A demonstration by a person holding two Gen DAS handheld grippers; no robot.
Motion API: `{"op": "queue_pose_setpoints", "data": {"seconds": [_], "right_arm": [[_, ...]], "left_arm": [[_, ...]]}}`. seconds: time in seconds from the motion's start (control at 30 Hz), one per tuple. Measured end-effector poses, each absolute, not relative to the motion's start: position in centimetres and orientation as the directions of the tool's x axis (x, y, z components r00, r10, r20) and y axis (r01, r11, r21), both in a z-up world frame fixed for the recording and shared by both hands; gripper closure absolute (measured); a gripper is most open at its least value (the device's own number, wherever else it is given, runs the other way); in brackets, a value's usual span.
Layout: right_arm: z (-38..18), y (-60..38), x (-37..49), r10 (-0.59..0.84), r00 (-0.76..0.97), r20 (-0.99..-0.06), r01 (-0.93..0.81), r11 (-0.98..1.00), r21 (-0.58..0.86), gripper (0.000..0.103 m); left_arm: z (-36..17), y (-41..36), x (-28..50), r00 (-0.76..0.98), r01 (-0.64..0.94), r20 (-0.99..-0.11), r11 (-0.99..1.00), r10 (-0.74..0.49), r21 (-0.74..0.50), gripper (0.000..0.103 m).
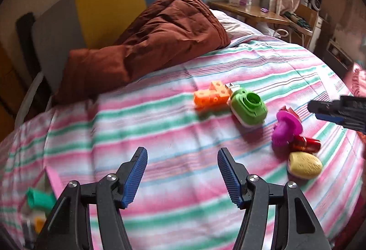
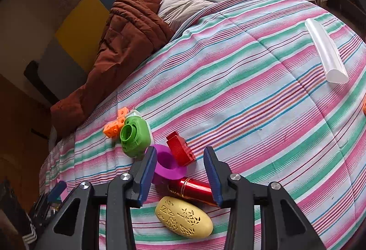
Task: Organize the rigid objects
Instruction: 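Move both tools back toward the remaining toys on the bed, then grasp the orange block cluster with the left tool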
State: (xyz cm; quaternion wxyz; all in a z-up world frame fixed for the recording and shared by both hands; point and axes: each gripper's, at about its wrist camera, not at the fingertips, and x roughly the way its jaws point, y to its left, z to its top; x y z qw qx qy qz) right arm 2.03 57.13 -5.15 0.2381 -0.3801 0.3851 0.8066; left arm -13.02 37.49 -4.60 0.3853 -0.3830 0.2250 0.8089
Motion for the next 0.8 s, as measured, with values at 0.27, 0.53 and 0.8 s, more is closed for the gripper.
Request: {"op": "queue_pose_setpoints", "data": {"seconds": [0.27,0.53,0.8], "right_arm": [[-5.5,56.6,1.3,0.031,-0.603,-0.797,-0.641,-0.613,0.461,0.060],[-6.1,56.6,1.0,-0.016,-0.593,-0.805,-0.637,-0.603,0.481,0.060],[-6.8,56.8,1.1,-0.031,-0.578,-0.815,-0.646,-0.593,0.481,0.060]], "left_arm": [[-6.7,43.5,-16.6,-0.403,-0.862,-0.800,-0.479,0.446,0.167,0.038],[-9.1,48.2,-17.7,-0.361,-0.919,-0.822,-0.320,0.441,0.232,0.035],[-9.8,49.1,-17.1,-0.241,-0.950,-0.842,-0.295,0.483,0.103,0.062]]}}
